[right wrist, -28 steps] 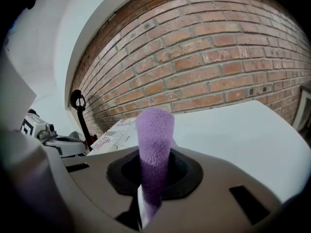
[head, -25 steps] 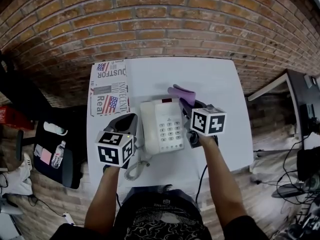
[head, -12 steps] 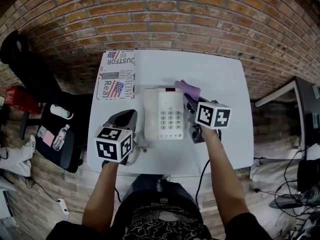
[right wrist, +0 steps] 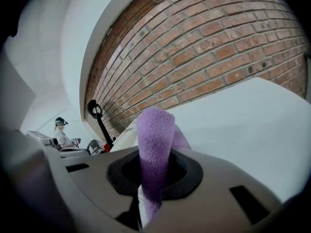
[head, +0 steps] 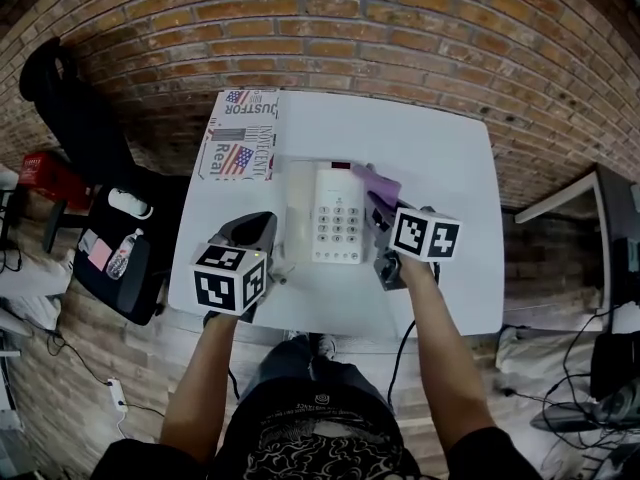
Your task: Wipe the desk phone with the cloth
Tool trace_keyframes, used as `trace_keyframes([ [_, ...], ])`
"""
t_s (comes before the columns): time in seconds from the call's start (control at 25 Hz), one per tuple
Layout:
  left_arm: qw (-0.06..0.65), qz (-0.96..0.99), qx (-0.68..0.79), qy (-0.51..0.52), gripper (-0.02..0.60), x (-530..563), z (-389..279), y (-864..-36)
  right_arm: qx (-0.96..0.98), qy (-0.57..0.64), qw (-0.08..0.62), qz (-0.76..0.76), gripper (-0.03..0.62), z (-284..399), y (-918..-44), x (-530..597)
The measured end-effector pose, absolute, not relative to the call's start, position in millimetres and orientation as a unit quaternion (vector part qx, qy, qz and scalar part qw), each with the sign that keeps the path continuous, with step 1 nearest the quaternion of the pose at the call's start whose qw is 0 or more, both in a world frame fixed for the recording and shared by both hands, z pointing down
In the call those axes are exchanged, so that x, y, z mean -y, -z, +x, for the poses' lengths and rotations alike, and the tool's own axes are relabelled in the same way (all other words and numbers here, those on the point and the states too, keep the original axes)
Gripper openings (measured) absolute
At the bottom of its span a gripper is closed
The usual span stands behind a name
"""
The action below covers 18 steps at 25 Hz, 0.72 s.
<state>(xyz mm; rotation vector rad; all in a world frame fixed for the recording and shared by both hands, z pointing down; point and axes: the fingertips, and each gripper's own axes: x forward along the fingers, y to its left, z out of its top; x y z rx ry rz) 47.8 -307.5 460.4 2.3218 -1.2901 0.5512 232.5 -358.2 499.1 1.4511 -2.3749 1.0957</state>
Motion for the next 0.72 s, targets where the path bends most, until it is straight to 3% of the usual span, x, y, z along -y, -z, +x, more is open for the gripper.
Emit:
trace_keyframes([
  [0.72, 0.2, 0.832, 0.469, -0.219, 0.006, 256.5, 55.1, -456.2, 0.795, -0.39, 0.069, 0.46, 0.046, 225.5, -510.0, 296.3],
])
